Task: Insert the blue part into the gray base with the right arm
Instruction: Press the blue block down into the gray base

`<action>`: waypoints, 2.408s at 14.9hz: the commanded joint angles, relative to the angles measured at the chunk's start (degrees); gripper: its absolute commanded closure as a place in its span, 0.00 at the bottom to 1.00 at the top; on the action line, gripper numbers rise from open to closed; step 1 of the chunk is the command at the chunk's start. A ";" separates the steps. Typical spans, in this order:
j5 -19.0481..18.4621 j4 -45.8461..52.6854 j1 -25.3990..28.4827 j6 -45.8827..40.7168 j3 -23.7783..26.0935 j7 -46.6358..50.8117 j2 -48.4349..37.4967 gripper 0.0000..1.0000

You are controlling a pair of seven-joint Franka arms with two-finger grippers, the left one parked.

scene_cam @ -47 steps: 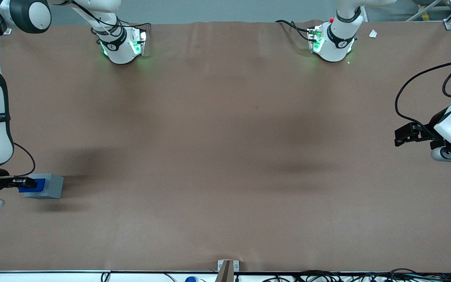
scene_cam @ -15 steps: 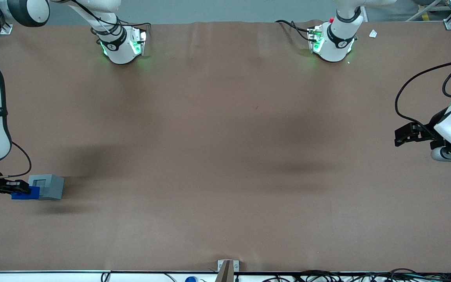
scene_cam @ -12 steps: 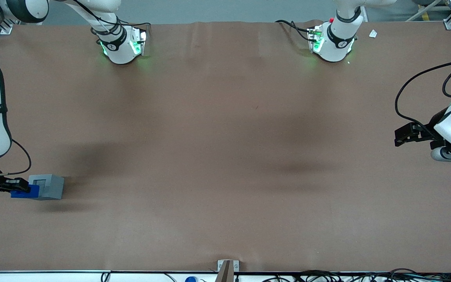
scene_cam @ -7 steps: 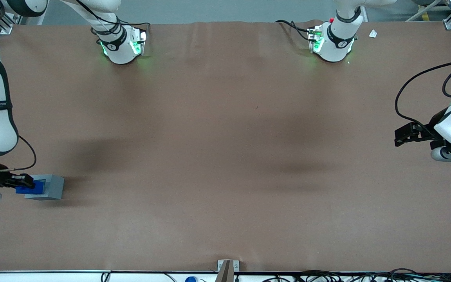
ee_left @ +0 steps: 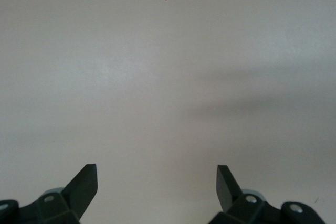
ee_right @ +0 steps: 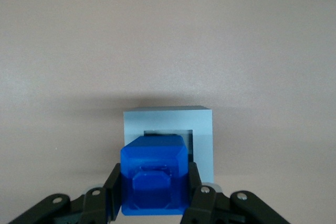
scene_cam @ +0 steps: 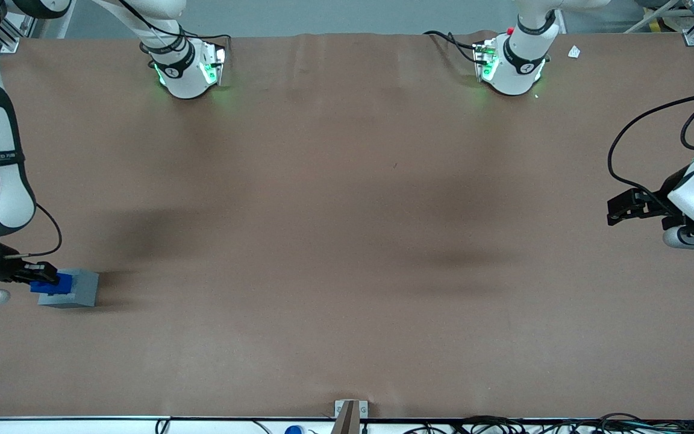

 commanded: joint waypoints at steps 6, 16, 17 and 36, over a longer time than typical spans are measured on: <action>0.93 -2.96 -1.86 0.60 0.72 -2.14 -2.20 1.00; 1.02 -2.43 -1.33 0.95 0.80 -2.14 -2.11 1.00; 1.02 -2.35 -1.33 0.95 0.80 -2.05 -2.02 1.00; 1.46 -2.26 -1.33 2.18 0.89 -1.96 -1.67 1.00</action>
